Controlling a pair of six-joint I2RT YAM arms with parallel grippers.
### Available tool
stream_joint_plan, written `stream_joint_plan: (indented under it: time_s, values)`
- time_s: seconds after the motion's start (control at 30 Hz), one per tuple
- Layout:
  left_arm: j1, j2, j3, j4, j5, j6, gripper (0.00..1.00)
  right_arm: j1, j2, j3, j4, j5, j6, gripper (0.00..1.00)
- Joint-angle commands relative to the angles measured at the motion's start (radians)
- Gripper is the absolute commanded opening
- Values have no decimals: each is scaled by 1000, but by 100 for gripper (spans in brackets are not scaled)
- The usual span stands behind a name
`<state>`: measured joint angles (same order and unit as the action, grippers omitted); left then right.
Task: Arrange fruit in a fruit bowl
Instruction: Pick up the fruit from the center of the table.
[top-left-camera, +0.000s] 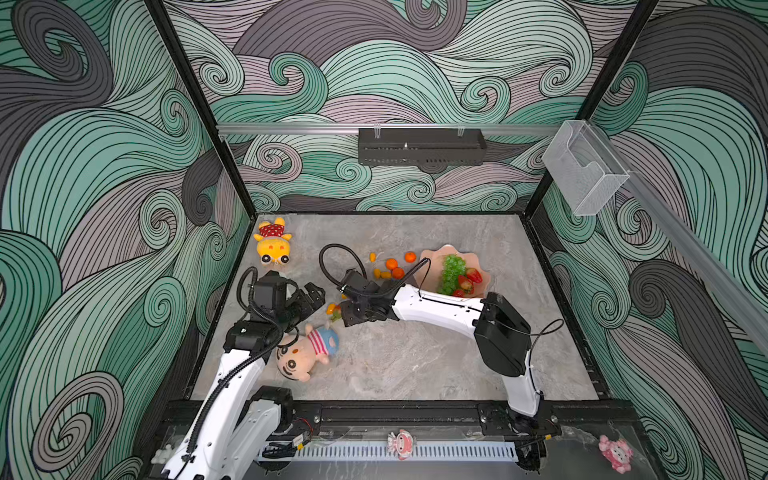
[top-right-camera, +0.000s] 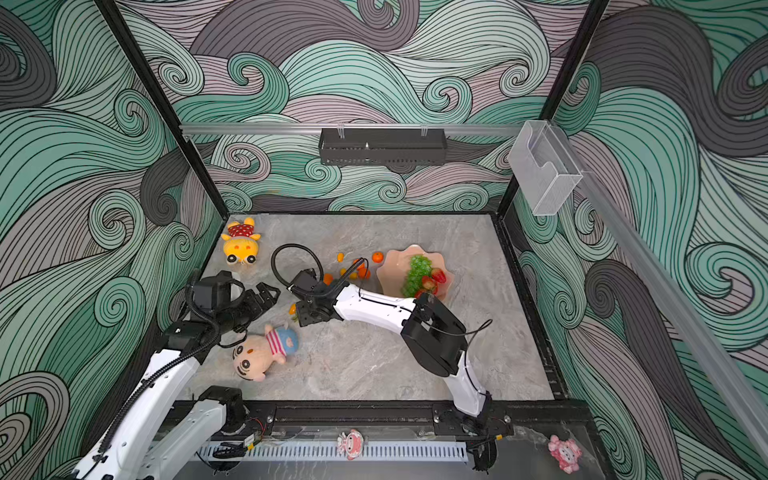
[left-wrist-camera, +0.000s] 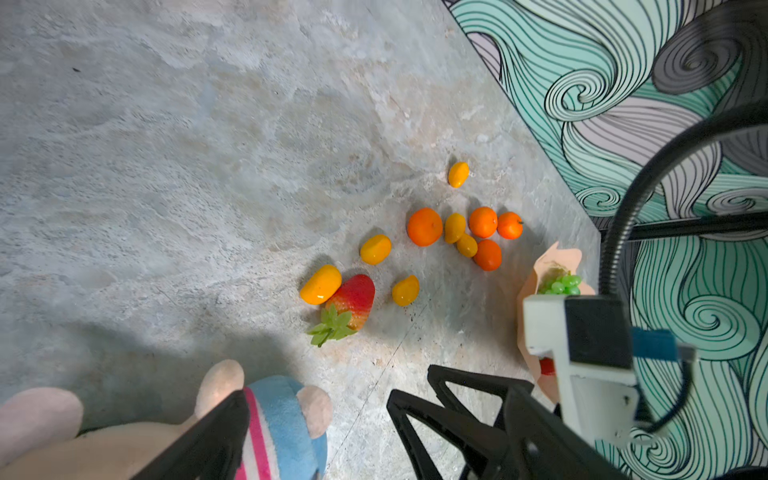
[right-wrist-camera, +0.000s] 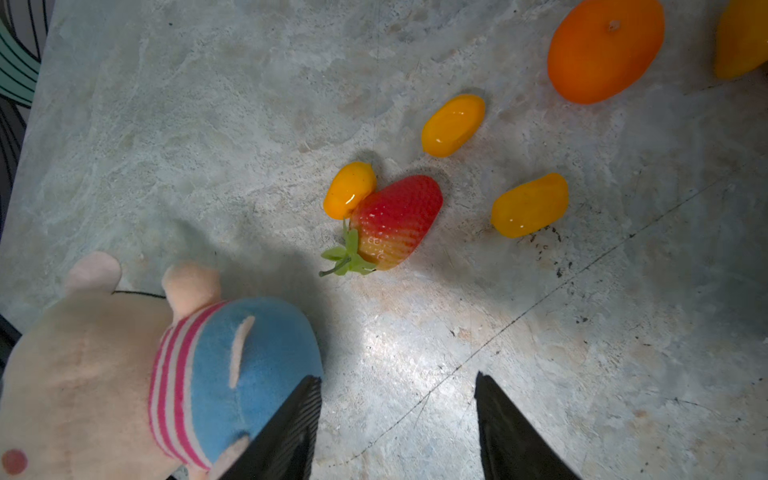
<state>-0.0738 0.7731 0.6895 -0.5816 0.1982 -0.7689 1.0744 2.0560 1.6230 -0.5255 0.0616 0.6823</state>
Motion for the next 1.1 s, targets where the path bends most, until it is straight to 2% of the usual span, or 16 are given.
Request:
stream_joint_plan:
  time_s: [0.0, 0.13, 0.33, 0.93, 1.07]
  values:
    - [66, -23, 38, -39, 62, 15, 99, 9, 28, 30, -11, 50, 106, 66]
    - [136, -31, 35, -43, 120, 33, 99, 12, 70, 58, 10, 28, 121, 72]
    - [158, -27, 39, -44, 154, 54, 99, 11, 129, 122, -17, 27, 128, 81]
    - [160, -25, 28, 4, 219, 55, 99, -5, 296, 325, -148, 39, 104, 79]
    - [161, -28, 18, 15, 228, 51, 99, -7, 325, 357, -176, 47, 101, 76]
